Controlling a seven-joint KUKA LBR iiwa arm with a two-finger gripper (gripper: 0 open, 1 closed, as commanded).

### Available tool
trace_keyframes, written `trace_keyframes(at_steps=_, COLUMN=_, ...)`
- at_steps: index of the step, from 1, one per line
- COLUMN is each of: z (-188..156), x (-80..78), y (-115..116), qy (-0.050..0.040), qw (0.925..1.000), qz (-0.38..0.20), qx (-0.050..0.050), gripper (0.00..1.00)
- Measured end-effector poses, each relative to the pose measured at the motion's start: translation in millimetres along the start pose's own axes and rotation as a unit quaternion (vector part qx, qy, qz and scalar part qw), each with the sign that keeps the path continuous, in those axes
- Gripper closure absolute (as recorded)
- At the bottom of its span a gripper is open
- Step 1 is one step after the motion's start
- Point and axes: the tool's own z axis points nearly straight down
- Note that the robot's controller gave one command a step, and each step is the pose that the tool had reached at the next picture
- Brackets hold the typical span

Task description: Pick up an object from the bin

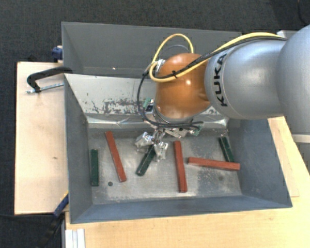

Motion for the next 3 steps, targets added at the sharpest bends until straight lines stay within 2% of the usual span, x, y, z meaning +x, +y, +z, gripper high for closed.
trace_keyframes(at_steps=1, z=-54.8, x=-30.3, y=10.1, qy=-0.0005, qw=0.9980, qz=-0.062, qx=0.000, gripper=1.00)
trace_keyframes(at_steps=2, z=-54.9, x=-30.3, y=10.1, qy=-0.0004, qw=0.9981, qz=-0.062, qx=0.000, gripper=1.00)
trace_keyframes(at_steps=3, z=-105.1, x=-36.0, y=14.1, qy=0.0012, qw=0.9979, qz=-0.064, qx=-0.001, gripper=1.00)
